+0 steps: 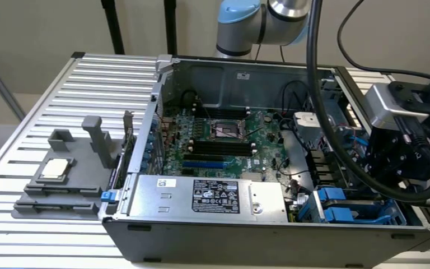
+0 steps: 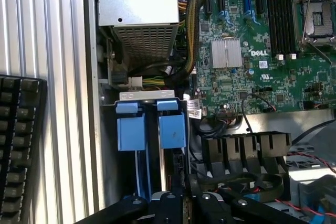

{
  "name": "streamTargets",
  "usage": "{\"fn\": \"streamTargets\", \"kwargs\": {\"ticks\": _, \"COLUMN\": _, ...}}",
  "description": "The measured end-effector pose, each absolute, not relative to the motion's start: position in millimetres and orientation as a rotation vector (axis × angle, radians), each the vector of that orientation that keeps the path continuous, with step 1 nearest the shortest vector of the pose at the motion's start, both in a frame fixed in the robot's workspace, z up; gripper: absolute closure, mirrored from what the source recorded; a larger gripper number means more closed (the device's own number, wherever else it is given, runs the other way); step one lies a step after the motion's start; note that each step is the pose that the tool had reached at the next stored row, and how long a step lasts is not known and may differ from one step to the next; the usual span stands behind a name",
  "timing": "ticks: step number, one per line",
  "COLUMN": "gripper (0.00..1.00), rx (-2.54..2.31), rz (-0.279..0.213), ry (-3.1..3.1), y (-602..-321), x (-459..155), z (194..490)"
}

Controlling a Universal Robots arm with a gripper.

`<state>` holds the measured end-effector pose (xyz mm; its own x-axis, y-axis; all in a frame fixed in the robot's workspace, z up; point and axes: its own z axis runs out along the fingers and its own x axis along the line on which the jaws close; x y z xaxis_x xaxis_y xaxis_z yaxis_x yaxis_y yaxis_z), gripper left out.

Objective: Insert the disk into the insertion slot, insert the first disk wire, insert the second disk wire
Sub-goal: 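Insert the first disk wire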

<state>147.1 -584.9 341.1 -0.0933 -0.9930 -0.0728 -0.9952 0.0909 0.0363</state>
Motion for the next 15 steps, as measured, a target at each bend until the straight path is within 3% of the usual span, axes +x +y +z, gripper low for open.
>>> {"fn": "streamTargets", "kwargs": {"ticks": 15, "gripper": 0.84, "rx": -2.095, "rz": 0.114, "ry": 2.298, "y": -581.5, "x": 147.7, "z": 337.3}}
